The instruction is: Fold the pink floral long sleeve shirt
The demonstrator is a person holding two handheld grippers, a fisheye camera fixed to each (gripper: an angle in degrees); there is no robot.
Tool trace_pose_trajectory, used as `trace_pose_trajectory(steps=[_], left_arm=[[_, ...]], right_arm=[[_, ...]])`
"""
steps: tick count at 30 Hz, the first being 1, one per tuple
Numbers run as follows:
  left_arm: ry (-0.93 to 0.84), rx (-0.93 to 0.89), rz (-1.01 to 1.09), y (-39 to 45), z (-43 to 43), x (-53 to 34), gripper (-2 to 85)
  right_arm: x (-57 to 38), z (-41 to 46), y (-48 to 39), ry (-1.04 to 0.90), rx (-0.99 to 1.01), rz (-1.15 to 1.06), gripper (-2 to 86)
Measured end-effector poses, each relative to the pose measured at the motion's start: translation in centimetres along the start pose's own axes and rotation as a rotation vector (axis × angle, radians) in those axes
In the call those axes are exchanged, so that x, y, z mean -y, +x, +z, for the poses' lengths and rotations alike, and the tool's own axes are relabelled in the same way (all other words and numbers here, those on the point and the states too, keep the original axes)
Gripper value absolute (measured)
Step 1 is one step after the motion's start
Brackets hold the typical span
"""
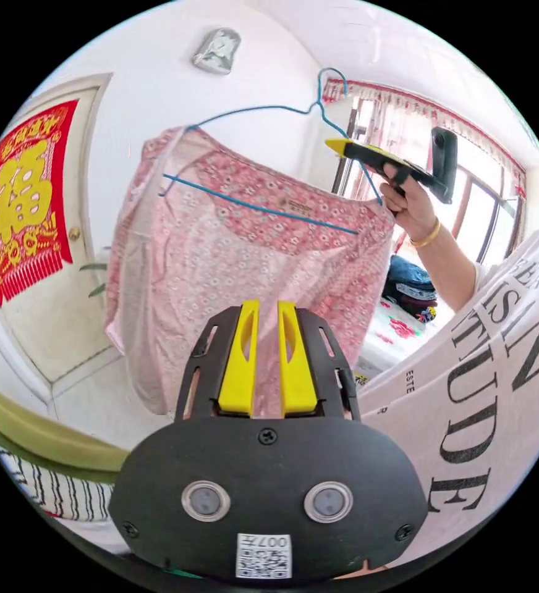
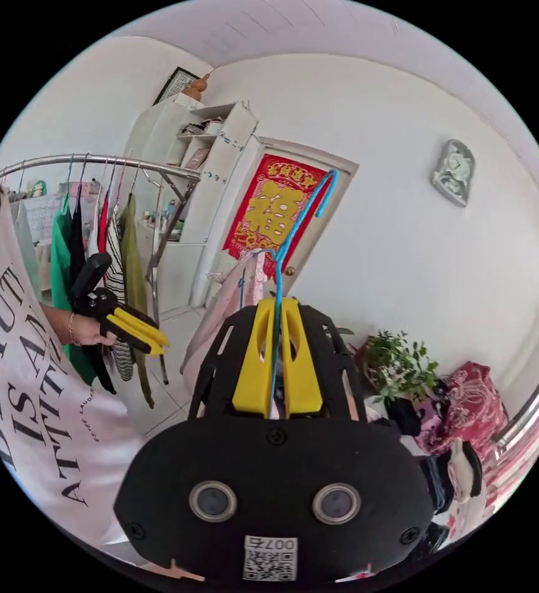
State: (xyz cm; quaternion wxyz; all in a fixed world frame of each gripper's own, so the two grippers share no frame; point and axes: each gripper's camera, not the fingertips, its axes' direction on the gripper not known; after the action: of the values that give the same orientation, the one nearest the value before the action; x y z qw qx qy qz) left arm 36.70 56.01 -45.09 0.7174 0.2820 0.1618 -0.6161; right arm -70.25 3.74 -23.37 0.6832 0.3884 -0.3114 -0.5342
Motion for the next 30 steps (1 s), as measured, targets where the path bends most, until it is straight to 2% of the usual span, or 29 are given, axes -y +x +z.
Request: trace_pose_trajectory(steps=[3,9,14,19,23,25,30], left_arm=[[0.112,-0.013,0.058,4.8,1.2,2.9,6.2],[0.343,-0.153,0.171,15.4,6.1,8.2,8.5],[0.387,-0.397,0.242,24.0,13.0,12.5,12.0],[0.246,-0.645,0.369,33.5,24.8,16.6,14.0],[0.138,-0.768,0.375,36.6,32.7,17.9,2.0],[0.026,-0.902,0.353,37.6,38.1,18.7,0.4],[-0.108,-0.985,0.347,39.0,47.4,19.5,-0.4]], right_arm=[[-2.3,-9.8,2.5,-0.031,-0.167,0.008,0.9],[-5.9,-28.2,4.7,-0.12,-0.455,-0.011,0.7],[-9.2,-39.4,5.9,-0.177,-0.558,0.03,0.7],[-13.7,-46.0,7.6,-0.248,-0.594,0.151,0.6],[-17.5,-48.4,9.8,-0.33,-0.622,0.281,0.5],[-20.7,-49.4,11.8,-0.376,-0.693,0.414,0.3],[-26.0,-47.7,16.0,-0.556,-0.717,0.587,0.3]])
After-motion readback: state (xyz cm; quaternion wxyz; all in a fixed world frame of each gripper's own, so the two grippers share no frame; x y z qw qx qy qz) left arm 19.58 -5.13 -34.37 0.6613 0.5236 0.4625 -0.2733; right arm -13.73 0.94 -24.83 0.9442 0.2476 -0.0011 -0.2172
